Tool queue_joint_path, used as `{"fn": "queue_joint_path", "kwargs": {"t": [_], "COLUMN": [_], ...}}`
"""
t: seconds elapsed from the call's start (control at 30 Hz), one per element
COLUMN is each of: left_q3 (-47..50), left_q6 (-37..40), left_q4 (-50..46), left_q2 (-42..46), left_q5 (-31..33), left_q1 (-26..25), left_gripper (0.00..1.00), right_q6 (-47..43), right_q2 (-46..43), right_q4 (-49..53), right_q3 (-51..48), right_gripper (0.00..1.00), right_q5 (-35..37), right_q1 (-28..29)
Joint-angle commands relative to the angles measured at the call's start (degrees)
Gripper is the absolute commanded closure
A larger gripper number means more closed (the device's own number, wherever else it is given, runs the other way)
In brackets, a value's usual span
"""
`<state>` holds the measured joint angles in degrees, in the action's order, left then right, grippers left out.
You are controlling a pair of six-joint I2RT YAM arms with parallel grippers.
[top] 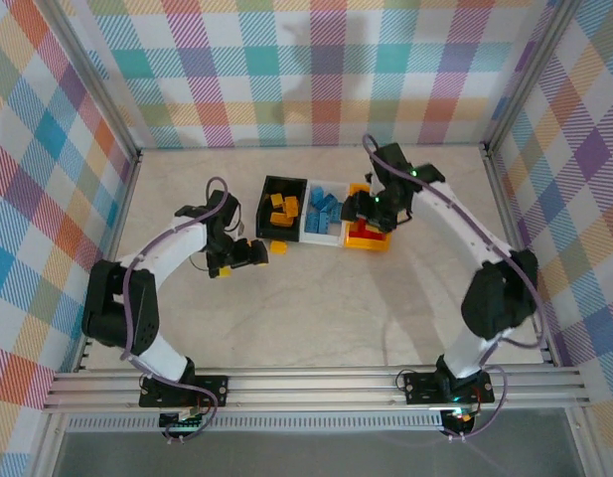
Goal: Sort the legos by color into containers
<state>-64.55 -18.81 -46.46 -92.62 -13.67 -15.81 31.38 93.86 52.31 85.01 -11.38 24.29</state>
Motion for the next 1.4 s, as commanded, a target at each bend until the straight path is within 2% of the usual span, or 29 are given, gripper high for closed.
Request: {"fn": "queue_joint_path", "kwargs": {"t": [0.0,0.13,0.27,0.6,0.77,0.87,0.93,1.17,1.37], "left_q3": [-3.31,-7.87,-11.72,-17.65,-18.24,-17.55,-16.45,-11.79,-7.54], "left_q6": [0.86,2.12,2.97,3.69,3.61,3.56,3.45,2.52,0.00], "left_q4": [2.68,3.43,3.74,3.91,4.27,4.27,4.44,4.10,2.42], "left_q2": [-4.11,-10.62,-15.58,-22.40,-23.57,-22.94,-21.98,-17.14,-7.82], "left_q5": [2.42,5.54,6.70,7.91,7.11,6.82,6.73,4.74,3.03], "left_q1": [0.43,0.43,0.43,0.61,0.61,0.61,0.61,0.61,0.61], "left_gripper": [0.10,0.17,0.21,0.31,0.43,0.55,0.59,0.63,0.63], "right_q6": [2.93,4.11,4.05,2.91,2.64,2.48,2.46,3.33,4.03], "right_q2": [-4.13,-8.58,-9.67,-4.07,-1.58,-0.52,0.21,1.23,0.71], "right_q4": [-3.41,-3.87,-3.72,-2.73,-2.22,-1.98,-2.04,-3.24,-4.49], "right_q3": [-8.85,-14.43,-15.38,-10.00,-7.88,-6.85,-6.42,-6.54,-8.72], "right_gripper": [0.35,0.35,0.35,0.35,0.35,0.35,0.35,0.35,0.35], "right_q5": [-2.37,-3.34,-3.77,-5.83,-5.95,-5.70,-5.59,-5.45,-5.25], "right_q1": [0.40,0.40,0.39,0.61,1.02,1.59,2.05,3.60,5.08]}}
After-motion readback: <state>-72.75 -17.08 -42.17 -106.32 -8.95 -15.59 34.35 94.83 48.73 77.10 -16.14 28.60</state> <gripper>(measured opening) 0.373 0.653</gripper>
